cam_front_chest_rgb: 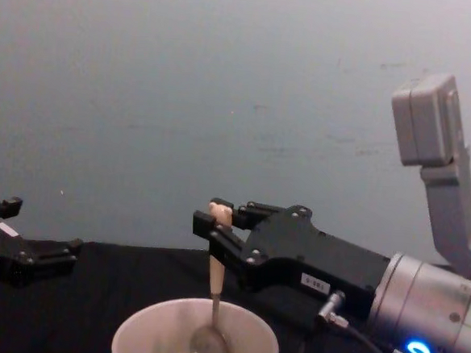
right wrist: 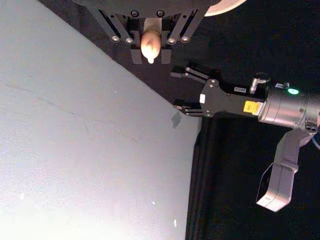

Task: Pick up the stirring spoon with one hand, stir inside the cup, then place it back in its original position.

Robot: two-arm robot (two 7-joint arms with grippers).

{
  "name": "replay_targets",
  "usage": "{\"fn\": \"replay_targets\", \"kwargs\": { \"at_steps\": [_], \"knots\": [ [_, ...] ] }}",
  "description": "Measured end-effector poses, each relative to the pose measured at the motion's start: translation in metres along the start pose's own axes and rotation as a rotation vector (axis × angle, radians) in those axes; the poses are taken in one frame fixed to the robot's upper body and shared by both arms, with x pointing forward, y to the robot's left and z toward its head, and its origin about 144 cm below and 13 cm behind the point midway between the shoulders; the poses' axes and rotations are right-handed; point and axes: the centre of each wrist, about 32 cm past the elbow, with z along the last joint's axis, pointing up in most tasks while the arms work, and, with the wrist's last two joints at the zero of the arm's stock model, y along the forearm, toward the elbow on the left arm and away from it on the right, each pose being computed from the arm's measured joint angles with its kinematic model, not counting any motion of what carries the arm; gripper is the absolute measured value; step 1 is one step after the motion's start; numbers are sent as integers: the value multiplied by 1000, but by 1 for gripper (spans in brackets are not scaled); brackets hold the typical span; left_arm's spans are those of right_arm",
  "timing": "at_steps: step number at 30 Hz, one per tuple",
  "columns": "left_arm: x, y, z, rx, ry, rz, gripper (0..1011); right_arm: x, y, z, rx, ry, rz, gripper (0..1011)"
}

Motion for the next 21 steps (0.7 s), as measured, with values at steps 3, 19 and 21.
{"fn": "replay_targets", "kwargs": {
  "at_steps": [3, 19, 21],
  "knots": [
    [0, 0, 0, 0, 0, 0, 1001, 1, 0, 1, 5, 3, 1, 214],
    [0, 0, 0, 0, 0, 0, 1001, 6, -1, 15, 49, 18, -15, 214],
    [0, 0, 0, 0, 0, 0, 1001, 7, -2, 23, 71, 22, -26, 214]
  ]
}}
